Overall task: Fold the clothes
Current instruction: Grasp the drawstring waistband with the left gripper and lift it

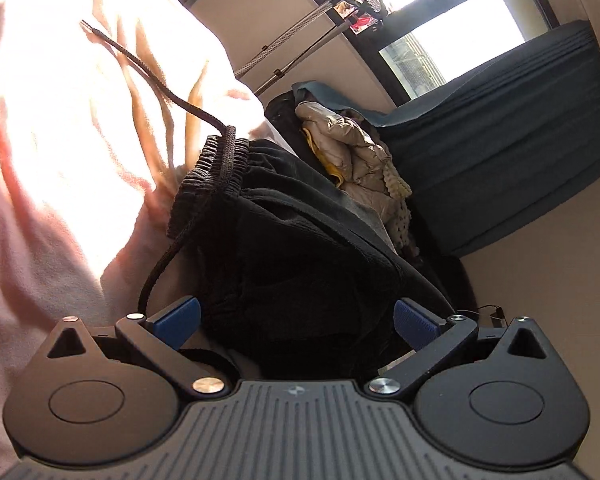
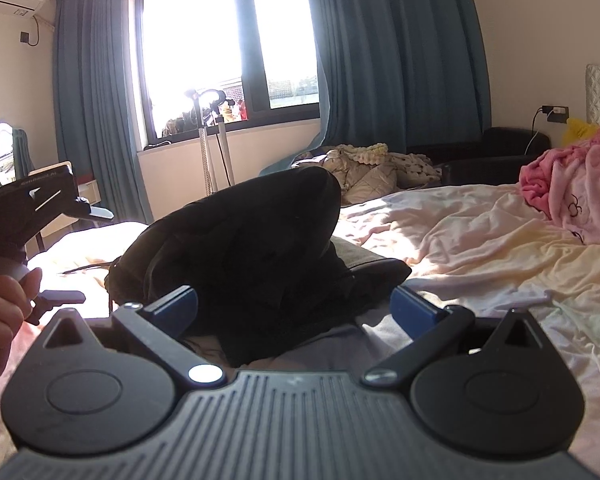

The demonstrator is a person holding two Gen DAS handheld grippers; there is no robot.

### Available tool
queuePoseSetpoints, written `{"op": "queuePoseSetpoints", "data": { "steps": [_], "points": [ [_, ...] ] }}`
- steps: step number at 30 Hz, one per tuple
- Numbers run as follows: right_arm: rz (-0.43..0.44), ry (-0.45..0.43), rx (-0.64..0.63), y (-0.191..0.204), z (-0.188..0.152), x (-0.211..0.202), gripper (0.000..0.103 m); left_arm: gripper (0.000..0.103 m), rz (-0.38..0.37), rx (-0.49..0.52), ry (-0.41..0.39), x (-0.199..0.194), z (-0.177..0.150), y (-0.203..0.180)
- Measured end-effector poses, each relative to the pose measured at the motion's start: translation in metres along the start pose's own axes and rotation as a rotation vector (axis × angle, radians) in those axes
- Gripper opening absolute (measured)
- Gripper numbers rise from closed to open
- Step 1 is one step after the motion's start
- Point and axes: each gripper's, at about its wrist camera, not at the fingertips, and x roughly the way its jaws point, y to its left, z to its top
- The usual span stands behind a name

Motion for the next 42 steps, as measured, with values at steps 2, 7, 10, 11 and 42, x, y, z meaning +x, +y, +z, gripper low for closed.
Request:
{"op": "queuePoseSetpoints", "data": {
  "steps": [2, 7, 10, 11, 42],
  "points": [
    [-0.008, 0.006, 0.013, -0.003, -0.002, 0.004, 0.103, 0.103, -0.007, -0.041, 0.004, 0.013, 0.004, 0.007],
    [-0.003, 0.040, 0.081, -0.012, -0.007, 0.014, 0.103, 0.101, 0.022, -0.120, -0.038, 0.046, 0.010, 0.020],
    [-0.018, 0.069, 0.073, -0.012, -0.010, 0.023, 0.103, 0.099, 0.020, -0.165, -0.098, 0.062, 0.020, 0.028],
    [-0.022, 0.077, 0.058, -0.010, -0.010, 0.025, 0.103, 0.098, 0.008, -0.189, -0.102, 0.068, 0.023, 0.030],
    [-0.009, 0.162, -0.069, 0.014, -0.033, 0.064, 0.103, 0.009, 0.133, 0.166, -0.420, -0.102, 0.184, -0.023]
  ]
}}
